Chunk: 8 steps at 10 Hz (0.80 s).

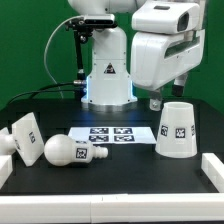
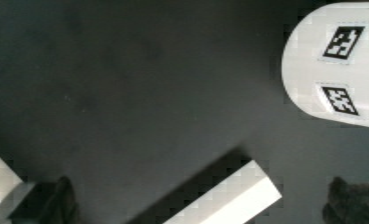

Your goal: Assemble lamp

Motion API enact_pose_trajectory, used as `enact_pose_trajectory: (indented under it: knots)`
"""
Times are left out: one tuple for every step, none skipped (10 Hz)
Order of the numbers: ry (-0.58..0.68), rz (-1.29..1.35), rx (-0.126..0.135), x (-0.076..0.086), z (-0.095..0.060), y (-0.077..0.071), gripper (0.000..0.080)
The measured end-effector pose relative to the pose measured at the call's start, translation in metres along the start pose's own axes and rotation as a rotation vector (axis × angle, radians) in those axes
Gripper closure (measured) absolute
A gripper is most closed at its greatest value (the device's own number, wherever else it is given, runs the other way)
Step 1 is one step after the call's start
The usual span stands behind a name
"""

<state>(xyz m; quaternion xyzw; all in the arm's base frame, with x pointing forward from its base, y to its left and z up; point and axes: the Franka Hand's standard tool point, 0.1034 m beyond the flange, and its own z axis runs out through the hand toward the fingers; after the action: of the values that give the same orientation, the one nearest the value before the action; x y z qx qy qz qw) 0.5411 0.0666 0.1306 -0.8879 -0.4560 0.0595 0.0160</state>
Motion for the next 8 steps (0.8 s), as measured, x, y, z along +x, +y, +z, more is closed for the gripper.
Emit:
enact_pose_trajectory:
  knots:
    - [-0.001,-0.002,0.001,0.0,0.0,0.0,0.01]
    - [-0.001,-0.002,0.001,0.0,0.0,0.0,0.01]
    - [-0.001,-0.002,0.001,0.0,0.0,0.0,0.01]
    - [-0.001,-0.001,0.001,0.0,0.0,0.0,0.01]
    - [-0.001,-0.001,0.002,0.0,0.0,0.0,0.01]
    - [-0.002,-0.001,0.002,0.0,0.001,0.0,0.01]
    - [-0.002,0.001,0.003,-0.001,0.001,0.0,0.01]
    - [-0.005,-0.035,0.002,-0.012,0.001,0.003,0.01]
